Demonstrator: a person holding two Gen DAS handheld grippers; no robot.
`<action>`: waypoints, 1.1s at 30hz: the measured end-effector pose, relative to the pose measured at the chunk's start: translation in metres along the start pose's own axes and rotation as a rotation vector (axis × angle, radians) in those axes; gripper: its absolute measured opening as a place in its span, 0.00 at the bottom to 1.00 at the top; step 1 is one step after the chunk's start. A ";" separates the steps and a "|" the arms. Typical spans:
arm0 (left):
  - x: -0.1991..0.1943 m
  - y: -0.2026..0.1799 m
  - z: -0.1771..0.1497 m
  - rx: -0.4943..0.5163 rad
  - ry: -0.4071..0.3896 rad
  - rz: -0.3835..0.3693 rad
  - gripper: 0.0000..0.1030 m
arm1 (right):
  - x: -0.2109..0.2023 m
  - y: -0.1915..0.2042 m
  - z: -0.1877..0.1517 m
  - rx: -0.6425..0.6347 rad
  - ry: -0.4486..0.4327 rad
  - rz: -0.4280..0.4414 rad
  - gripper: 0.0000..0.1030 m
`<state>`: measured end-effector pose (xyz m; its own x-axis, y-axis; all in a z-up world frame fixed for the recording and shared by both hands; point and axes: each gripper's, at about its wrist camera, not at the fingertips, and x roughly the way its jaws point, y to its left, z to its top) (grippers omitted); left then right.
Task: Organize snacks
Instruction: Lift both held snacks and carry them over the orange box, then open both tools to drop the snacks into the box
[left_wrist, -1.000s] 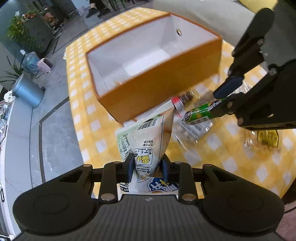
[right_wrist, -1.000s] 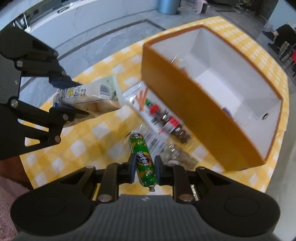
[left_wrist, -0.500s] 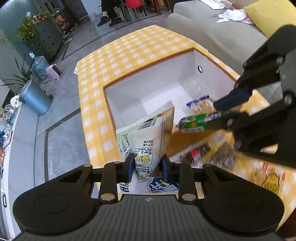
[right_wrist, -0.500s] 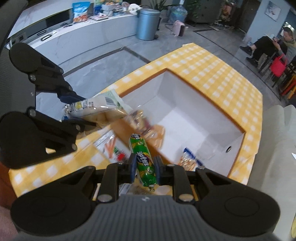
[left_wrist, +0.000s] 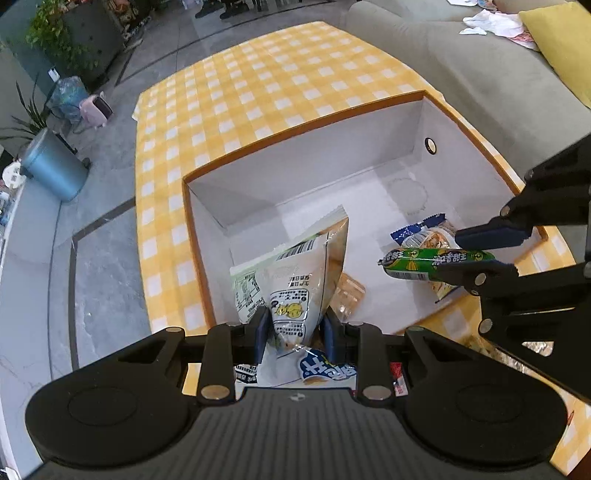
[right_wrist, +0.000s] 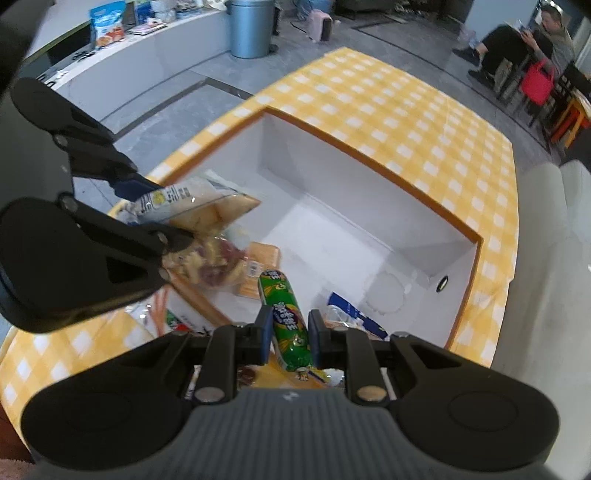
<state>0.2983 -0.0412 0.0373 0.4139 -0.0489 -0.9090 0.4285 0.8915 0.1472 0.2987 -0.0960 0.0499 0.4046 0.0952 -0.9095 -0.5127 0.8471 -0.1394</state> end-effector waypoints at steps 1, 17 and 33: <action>0.002 0.000 0.002 -0.001 0.003 -0.005 0.32 | 0.005 -0.003 0.000 0.006 0.006 -0.001 0.17; 0.043 -0.021 0.018 0.029 0.027 0.010 0.39 | 0.054 -0.029 -0.013 0.064 0.089 0.003 0.17; 0.045 -0.006 0.018 -0.062 -0.017 -0.124 0.53 | 0.050 -0.038 -0.017 0.115 0.068 0.011 0.21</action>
<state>0.3289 -0.0572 0.0029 0.3744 -0.1676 -0.9120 0.4269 0.9042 0.0091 0.3254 -0.1321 0.0034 0.3458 0.0723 -0.9355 -0.4245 0.9012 -0.0873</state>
